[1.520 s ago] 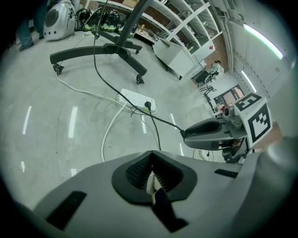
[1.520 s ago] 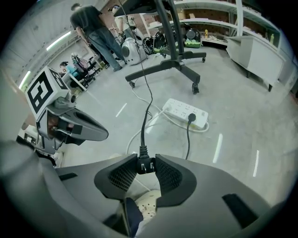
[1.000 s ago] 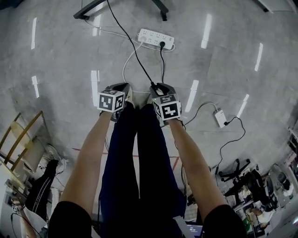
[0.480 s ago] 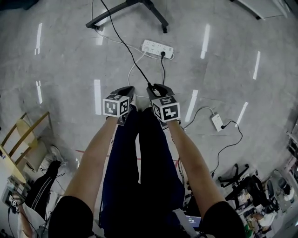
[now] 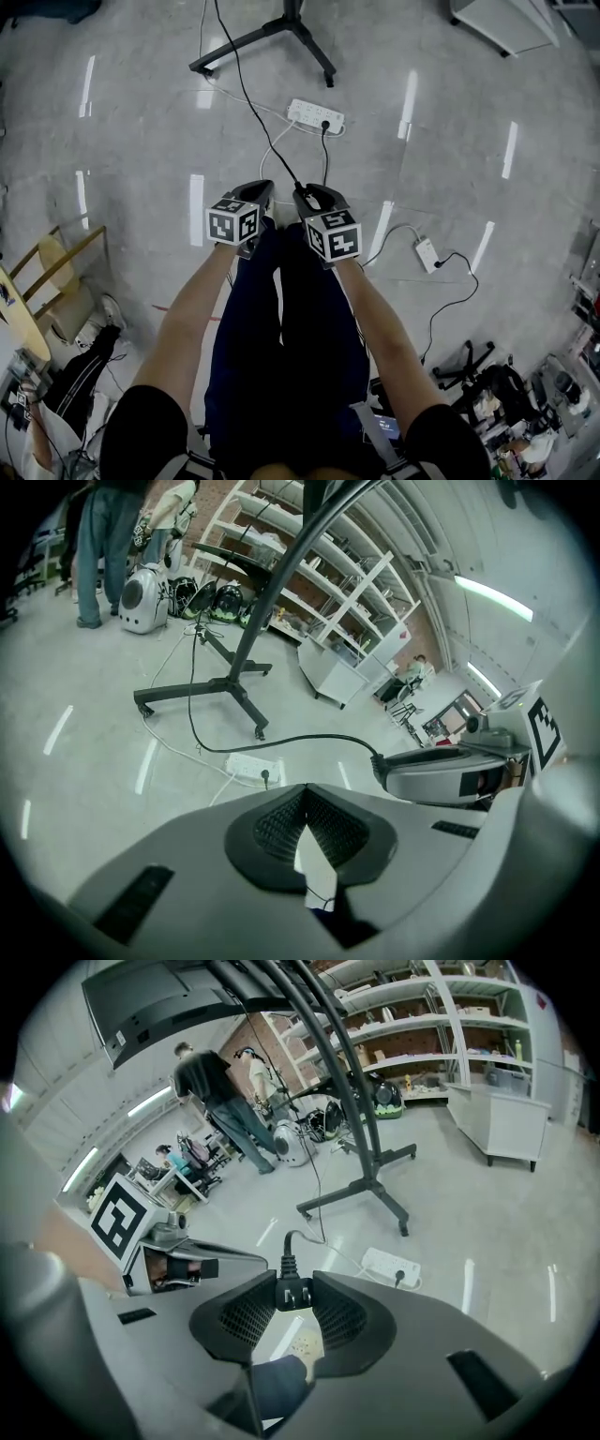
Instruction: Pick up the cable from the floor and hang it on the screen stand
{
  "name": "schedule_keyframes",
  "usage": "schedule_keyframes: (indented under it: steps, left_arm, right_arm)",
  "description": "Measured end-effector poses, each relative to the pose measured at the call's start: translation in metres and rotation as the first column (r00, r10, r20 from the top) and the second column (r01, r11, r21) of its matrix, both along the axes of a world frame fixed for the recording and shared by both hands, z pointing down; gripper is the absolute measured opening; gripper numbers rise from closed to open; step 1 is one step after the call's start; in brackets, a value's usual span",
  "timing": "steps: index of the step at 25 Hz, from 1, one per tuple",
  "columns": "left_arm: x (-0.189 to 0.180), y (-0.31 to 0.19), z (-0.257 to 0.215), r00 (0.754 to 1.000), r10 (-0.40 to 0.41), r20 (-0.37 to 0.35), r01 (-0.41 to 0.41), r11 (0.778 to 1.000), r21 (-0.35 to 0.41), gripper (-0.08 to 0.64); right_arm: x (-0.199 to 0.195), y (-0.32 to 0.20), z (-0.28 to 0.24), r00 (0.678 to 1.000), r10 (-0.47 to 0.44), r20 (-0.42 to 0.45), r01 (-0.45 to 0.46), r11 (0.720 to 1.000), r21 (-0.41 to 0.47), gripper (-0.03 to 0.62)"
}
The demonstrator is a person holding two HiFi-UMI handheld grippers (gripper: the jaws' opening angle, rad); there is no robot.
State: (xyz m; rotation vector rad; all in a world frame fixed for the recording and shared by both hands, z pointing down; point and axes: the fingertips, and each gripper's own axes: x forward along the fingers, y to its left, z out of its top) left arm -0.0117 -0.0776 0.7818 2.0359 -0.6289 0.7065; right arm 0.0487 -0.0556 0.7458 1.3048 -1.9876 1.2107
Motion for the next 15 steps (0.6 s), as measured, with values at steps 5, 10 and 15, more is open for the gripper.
schedule_keyframes:
  steps: [5,10,15]
  left_arm:
    - [0.015,0.007,-0.034,0.999,-0.039,-0.035,0.040,0.999,0.019,0.008]
    - [0.020,0.004,-0.083,0.995,-0.070,-0.075,0.075,0.995,0.069,0.008]
    - [0.014,0.002,-0.125,0.997,-0.009,-0.074,0.021,0.986,0.163,0.008]
  right_arm:
    - [0.000,0.005,-0.032,1.000,-0.018,0.010,0.018,1.000,0.021,0.137]
    - [0.010,0.009,-0.066,1.000,0.013,0.010,-0.014,0.999,0.032,0.137]
    - [0.013,0.005,-0.110,1.000,0.024,0.011,-0.025,0.995,0.093,0.137]
